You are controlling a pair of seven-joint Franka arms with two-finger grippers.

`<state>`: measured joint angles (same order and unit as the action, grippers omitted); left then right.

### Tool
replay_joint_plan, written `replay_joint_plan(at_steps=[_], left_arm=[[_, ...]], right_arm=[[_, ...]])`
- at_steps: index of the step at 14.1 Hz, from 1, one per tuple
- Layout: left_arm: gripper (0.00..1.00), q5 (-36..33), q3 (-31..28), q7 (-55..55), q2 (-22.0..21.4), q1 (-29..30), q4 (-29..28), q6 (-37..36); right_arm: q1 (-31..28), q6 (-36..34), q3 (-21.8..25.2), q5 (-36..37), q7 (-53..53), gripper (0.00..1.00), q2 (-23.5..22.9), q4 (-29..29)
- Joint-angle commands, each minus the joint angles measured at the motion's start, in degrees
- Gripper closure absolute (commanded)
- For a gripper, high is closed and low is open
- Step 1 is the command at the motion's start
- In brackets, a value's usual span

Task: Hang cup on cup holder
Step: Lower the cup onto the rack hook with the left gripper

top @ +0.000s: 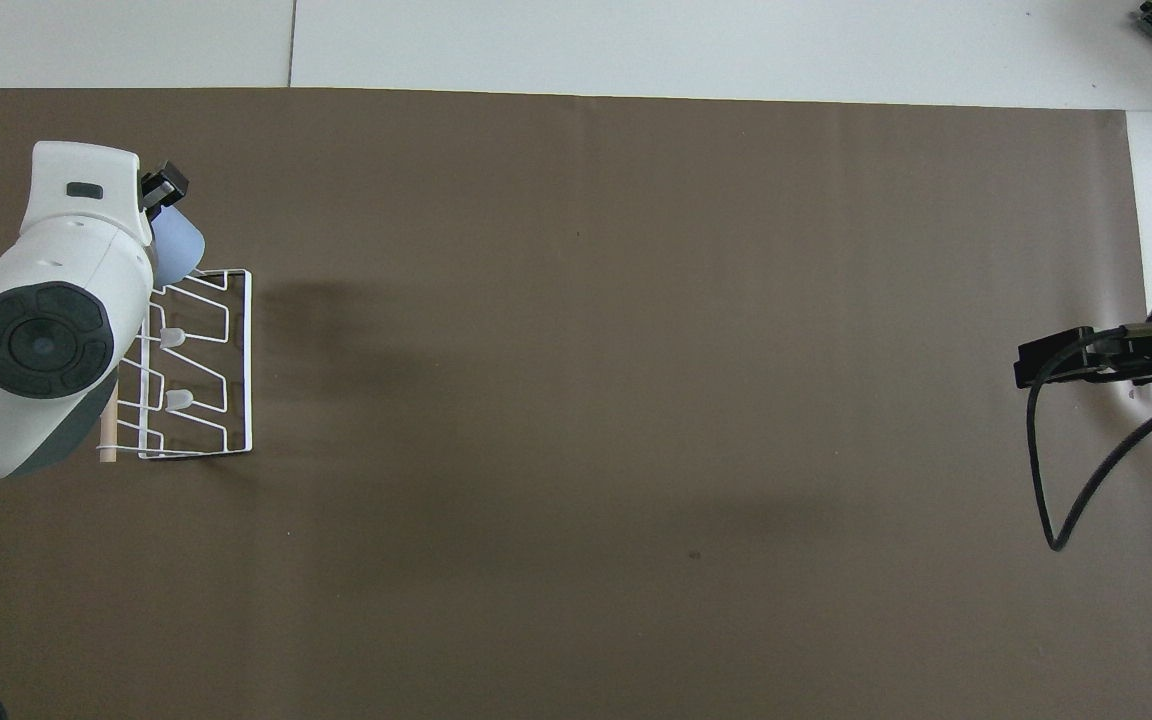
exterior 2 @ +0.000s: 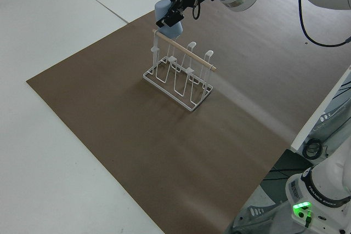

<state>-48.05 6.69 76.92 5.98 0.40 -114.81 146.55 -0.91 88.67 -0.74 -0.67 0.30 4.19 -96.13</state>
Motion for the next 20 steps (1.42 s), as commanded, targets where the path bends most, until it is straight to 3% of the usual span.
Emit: replay_joint_plan(at_steps=[1,2,3,6,12,20], left_arm=[[1.00,-1.44,0.16,0.86,-2.73,0.48,-3.74,1.37],[0.76,-1.44,0.16,1.39,-2.82,0.48,-3.92,1.81],[0.01,-1.44,0.16,1.74,-2.73,0.48,-3.93,1.98],[0.00,-1.35,0.25,1.83,-2.64,0.30,-3.40,1.64],[0.00,0.14,0.60,-0.01,-2.55,0.30,-1.64,1.28],[0.00,17.27,1.57,-1.85,-1.94,-0.31,4.07,-0.90]], right_arm=[[-0.14,1.16,1.09,-1.97,1.01,0.00,1.26,-1.70],[-0.14,1.33,1.09,-1.97,1.10,0.00,1.17,-1.70],[-0.14,2.20,1.09,-2.06,1.10,0.00,1.09,-1.78],[-0.14,5.63,1.09,-2.06,1.80,0.00,1.08,-2.31],[-0.05,5.56,1.18,-1.88,5.94,0.00,1.17,-2.75],[0.03,4.94,1.10,-1.88,5.67,0.00,1.26,-2.49]])
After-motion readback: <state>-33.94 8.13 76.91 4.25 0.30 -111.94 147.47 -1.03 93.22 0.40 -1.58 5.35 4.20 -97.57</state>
